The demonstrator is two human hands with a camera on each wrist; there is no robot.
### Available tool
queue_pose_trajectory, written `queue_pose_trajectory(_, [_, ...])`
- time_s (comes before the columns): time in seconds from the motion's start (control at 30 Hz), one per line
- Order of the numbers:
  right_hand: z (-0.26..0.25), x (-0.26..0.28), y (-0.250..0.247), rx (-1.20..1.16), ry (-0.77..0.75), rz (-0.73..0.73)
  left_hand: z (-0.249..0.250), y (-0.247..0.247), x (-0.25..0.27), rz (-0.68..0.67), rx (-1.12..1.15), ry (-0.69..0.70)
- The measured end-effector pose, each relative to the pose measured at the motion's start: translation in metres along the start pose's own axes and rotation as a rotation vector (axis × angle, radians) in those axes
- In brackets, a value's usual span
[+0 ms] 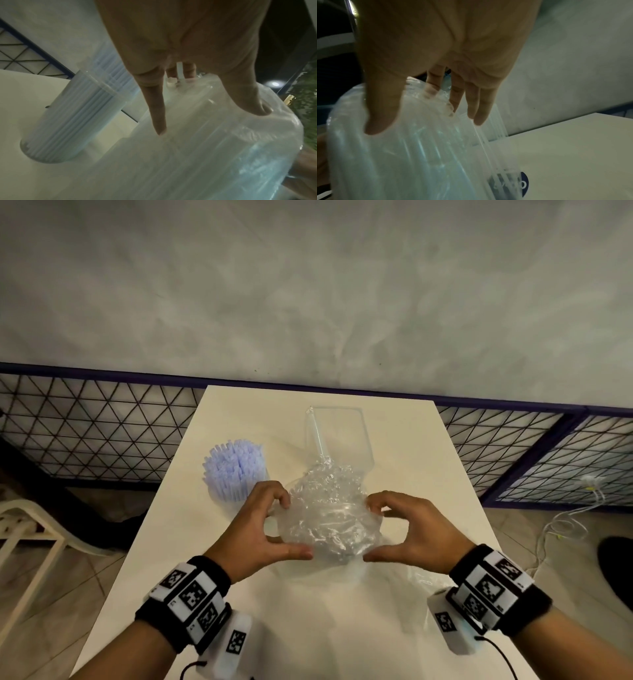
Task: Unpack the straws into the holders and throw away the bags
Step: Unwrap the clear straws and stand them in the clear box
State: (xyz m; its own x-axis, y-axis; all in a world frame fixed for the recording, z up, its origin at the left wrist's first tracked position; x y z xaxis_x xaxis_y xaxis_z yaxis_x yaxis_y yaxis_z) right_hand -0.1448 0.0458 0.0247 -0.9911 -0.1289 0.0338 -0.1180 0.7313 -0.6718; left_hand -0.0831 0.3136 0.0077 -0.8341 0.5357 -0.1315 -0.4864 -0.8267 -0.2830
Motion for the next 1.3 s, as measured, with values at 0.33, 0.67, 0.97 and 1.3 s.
queue_pose_trajectory(0.33, [-0.004,-0.012,0.004,0.009,-0.112,0.141,-0.004,-0.002,-0.007,-0.030,-0.003,0.059])
queue_pose_trajectory(0.67, [-0.015,-0.016,0.000,-0.068,0.000,0.061,0.001,-0.005,-0.007,-0.140,-0.082,0.018])
queue_pose_trajectory(0.97, [-0.008,-0.024,0.018,0.087,-0.221,0.210,-0.003,-0.005,-0.012,-0.027,-0.122,0.100])
queue_pose_trajectory(1.3, [-0.010,0.000,0.044,0.243,-0.359,0.450,-0.026,0.008,-0.002,0.181,-0.284,0.345])
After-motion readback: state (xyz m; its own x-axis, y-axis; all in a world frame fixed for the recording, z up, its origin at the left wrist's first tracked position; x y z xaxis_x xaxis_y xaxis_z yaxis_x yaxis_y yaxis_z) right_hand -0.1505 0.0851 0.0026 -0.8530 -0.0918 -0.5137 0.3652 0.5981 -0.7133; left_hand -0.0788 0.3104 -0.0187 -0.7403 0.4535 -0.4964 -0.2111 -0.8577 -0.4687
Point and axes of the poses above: each hand's wrist, its own x-axis away from the middle knuckle, its own y-axis out of the palm, z = x × y, the point moved 2 cm from there along -x, towards the middle knuckle, and after that the axes turned 7 degrees about y, right-handed, at the moved point
